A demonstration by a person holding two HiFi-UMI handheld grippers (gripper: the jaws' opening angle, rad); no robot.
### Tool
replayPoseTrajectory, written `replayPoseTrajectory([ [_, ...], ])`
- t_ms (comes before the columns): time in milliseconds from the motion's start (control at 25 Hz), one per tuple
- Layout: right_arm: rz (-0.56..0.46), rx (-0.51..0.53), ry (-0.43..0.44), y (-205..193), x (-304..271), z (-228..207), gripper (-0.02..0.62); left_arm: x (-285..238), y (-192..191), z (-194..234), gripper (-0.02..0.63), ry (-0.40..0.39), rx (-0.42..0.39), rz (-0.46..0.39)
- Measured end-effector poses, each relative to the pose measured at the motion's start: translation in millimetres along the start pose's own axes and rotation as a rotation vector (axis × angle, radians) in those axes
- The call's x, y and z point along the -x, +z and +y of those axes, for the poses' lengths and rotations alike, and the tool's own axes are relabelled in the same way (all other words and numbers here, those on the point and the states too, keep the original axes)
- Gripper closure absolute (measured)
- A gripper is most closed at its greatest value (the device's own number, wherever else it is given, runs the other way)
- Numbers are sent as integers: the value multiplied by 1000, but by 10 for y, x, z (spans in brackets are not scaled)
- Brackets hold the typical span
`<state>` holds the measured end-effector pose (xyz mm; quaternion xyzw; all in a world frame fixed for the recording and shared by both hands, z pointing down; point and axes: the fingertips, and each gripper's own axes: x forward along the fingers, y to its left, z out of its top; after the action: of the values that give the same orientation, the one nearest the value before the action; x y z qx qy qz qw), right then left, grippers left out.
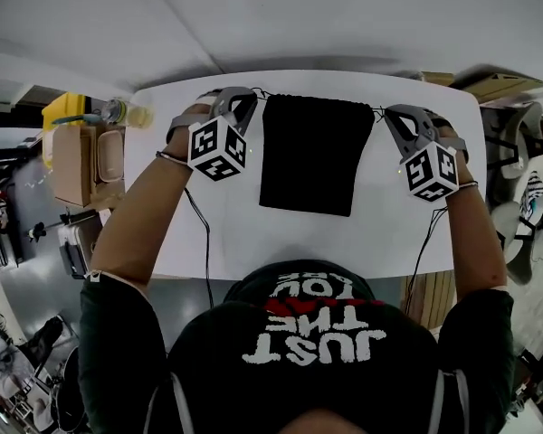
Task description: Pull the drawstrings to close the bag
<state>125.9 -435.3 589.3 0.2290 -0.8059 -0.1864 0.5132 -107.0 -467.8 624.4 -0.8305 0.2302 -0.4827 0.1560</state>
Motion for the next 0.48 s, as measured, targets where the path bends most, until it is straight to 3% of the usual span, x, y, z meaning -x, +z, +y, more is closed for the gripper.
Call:
replayPoseTrajectory([
  [480, 6, 33, -353, 934, 1334, -473, 592, 1787, 699, 580, 606, 245, -189, -161],
])
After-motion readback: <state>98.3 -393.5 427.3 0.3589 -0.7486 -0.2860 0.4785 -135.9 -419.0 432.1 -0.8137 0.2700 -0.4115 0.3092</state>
